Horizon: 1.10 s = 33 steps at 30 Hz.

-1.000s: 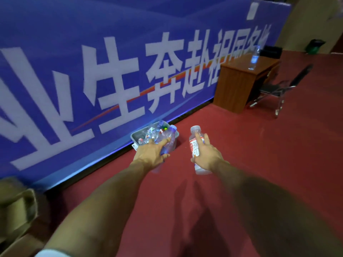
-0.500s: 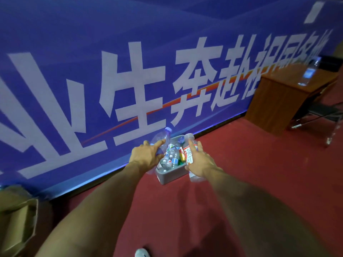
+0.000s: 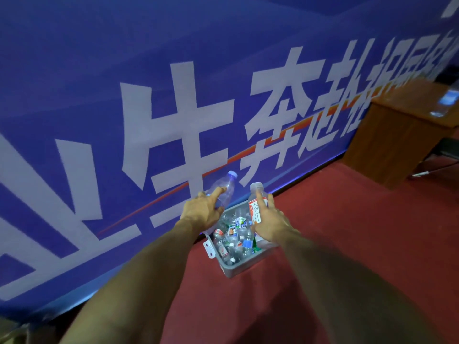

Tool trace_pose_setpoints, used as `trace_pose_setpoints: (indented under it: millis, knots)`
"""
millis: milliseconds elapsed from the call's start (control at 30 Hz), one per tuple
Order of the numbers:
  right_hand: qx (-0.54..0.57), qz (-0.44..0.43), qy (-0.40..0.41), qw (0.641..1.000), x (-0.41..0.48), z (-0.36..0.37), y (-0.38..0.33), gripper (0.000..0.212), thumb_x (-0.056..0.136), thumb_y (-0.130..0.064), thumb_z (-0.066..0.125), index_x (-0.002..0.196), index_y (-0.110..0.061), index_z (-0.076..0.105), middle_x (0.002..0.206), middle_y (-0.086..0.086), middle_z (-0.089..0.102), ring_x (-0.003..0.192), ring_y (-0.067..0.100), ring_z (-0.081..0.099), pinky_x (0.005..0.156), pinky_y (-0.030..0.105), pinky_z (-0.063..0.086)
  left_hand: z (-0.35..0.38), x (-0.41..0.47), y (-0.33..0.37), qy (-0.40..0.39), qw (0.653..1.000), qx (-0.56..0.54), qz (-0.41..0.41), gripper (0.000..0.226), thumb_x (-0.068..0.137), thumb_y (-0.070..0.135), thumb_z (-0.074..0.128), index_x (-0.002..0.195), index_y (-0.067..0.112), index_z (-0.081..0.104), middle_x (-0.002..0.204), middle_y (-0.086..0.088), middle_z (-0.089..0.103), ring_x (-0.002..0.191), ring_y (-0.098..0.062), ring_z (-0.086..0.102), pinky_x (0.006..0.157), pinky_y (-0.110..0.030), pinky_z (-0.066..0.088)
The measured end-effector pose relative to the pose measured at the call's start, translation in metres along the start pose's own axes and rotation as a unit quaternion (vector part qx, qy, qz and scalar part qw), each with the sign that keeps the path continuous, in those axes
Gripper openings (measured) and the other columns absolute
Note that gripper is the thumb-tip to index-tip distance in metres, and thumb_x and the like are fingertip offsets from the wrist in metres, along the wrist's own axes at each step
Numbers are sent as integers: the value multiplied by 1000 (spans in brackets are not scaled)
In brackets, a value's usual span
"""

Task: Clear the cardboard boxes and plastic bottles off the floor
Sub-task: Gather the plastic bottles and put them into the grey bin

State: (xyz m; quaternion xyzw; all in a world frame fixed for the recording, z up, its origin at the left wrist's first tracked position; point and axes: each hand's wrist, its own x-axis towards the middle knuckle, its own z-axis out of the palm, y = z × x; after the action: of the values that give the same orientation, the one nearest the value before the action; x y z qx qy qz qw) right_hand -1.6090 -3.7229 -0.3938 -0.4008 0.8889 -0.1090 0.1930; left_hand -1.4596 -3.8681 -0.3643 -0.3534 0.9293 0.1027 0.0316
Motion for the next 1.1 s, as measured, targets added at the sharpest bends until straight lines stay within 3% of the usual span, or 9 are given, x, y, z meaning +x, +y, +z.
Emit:
trace_pose_setpoints:
  millis: [367,700,900,967,1100]
  knots:
    - [43,-13,-3,999,181,3,-2,106,91,-24,70,158,-30,-12,165,16,-9,141,42,32,109,48,40,17,165,-36,-70,998,-3,-3,66,95,56,55,151,47,23,130,-10,53,114,-33,60,92,-40,47]
    - [51,31,-13,998,251,20,-16,100,95,-23,66,159,-29,-11,166,14,-11,147,41,21,111,47,36,37,262,-75,-95,993,-42,49,63,96,43,58,151,41,25,135,-13,50,114,-37,60,93,-44,48]
    - [56,120,0,991,276,73,14,101,90,-23,67,160,-26,-6,164,14,-4,142,45,32,110,49,39,95,318,-115,-182,976,-18,114,71,96,48,58,155,43,19,127,-16,50,109,-40,61,94,-42,46]
    - [55,145,11,988,286,97,18,94,93,-25,64,160,-21,-2,165,18,-4,146,44,25,113,47,35,127,330,-121,-201,971,-34,125,72,94,47,60,154,43,20,127,-16,49,109,-41,60,94,-42,46]
    - [74,175,-24,982,294,160,17,100,95,-21,64,158,-25,-13,164,20,-16,149,47,14,115,55,30,196,321,-122,-232,963,-86,105,69,92,38,61,152,43,26,131,-16,48,116,-40,58,97,-41,45]
